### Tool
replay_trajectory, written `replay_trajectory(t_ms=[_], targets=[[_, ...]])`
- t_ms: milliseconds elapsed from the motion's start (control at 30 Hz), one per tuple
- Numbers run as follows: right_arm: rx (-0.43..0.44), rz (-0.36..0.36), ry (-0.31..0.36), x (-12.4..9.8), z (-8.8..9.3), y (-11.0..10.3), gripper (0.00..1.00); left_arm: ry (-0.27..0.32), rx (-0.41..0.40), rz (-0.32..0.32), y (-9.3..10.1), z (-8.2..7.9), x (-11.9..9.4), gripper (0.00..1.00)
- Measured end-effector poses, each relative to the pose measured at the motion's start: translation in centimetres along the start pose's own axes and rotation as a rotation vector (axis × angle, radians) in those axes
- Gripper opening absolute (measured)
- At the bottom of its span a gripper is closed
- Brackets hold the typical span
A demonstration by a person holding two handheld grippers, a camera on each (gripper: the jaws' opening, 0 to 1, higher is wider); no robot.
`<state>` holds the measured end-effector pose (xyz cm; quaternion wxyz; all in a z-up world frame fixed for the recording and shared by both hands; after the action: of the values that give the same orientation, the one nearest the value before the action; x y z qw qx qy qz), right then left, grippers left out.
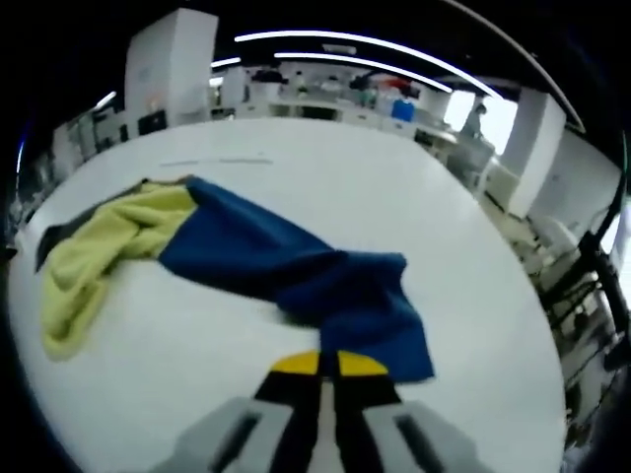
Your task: Fold the garment on the visible template until the final outline fits inside the template.
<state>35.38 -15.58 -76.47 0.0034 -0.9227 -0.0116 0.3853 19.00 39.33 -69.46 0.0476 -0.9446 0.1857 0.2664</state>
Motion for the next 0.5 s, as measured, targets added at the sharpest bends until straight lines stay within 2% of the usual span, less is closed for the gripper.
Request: replay_trajectory(t_ms=[200,233,300,500], targets=[[-0.045,0.021,-0.002,-1.2,-0.2,1.1,0.0,0.007,-0.005,0.012,0.5,-0.2,0.0,0.71],[-0.053,0.023,-0.003,-1.8,-0.1,1.0,0.0,0.006,-0.005,0.014,0.4,-0.2,0.0,0.71],[-0.068,0.021,-0.011,-1.4,-0.3,1.9,0.0,0.003,-0.001,0.018,0.0,0.0,0.0,0.71],[-0.134,0.011,-0.022,-2.5,-0.1,2.5,0.0,0.008,-0.006,0.03,-0.5,0.0,0.1,0.7]])
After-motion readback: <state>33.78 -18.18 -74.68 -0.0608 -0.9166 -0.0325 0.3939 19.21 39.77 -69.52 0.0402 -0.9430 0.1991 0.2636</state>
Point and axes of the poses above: the point that each gripper's makers call its tool centre point, and the gripper's own axes: x roughly forward along the fingers, y roughly to its right, z roughly out of its underside, the point moved 10 cm from there along -x, roughly backward along the fingers, and after that the axes turned 12 degrees about x, right-handed, at the moved point
